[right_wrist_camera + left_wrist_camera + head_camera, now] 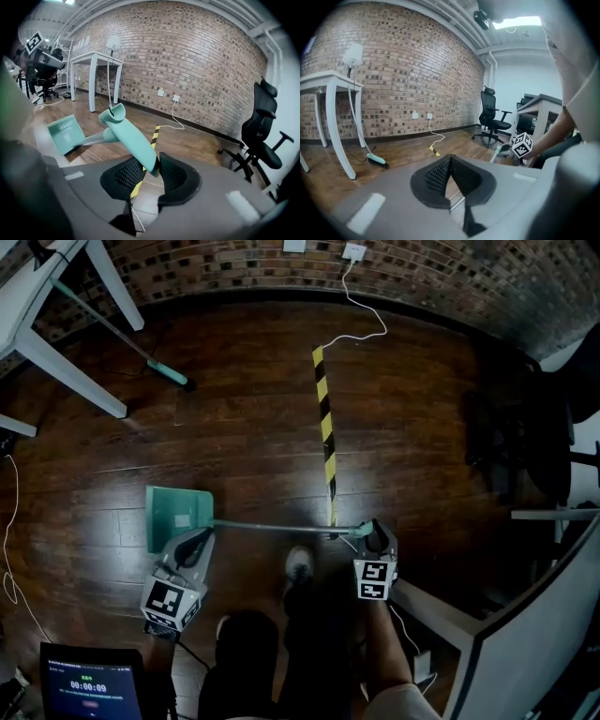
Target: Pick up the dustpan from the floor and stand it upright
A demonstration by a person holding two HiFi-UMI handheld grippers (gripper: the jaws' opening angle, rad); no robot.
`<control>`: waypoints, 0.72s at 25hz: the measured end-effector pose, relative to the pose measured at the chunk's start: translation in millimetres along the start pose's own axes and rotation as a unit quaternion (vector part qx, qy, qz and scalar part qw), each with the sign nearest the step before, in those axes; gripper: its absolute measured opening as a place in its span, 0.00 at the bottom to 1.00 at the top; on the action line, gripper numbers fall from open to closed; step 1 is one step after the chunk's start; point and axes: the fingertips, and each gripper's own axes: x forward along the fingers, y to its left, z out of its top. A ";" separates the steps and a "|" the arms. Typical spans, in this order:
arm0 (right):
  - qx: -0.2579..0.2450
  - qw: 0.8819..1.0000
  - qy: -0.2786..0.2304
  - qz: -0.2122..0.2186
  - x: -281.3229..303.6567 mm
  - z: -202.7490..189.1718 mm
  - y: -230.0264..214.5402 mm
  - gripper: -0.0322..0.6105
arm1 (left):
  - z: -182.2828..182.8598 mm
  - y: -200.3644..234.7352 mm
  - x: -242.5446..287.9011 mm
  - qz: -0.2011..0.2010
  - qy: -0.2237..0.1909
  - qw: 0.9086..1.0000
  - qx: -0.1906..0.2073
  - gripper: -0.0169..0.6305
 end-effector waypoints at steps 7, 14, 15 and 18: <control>-0.037 0.999 0.029 -0.022 -55.9 65.9 -28.2 0.26 | 88.4 -19.5 -30.2 0.000 0.001 1.000 0.014 0.03; -0.041 0.999 0.015 -0.030 -98.1 138.2 -31.4 0.31 | 136.1 -24.5 -54.9 0.009 0.003 1.000 0.021 0.03; -0.058 0.998 0.016 -0.029 -102.1 148.6 -27.3 0.32 | 140.7 -21.3 -58.2 0.016 0.003 1.000 0.016 0.03; -0.105 0.994 0.022 -0.028 -115.5 174.4 -17.4 0.32 | 152.0 -14.2 -70.5 0.040 0.000 0.999 -0.008 0.03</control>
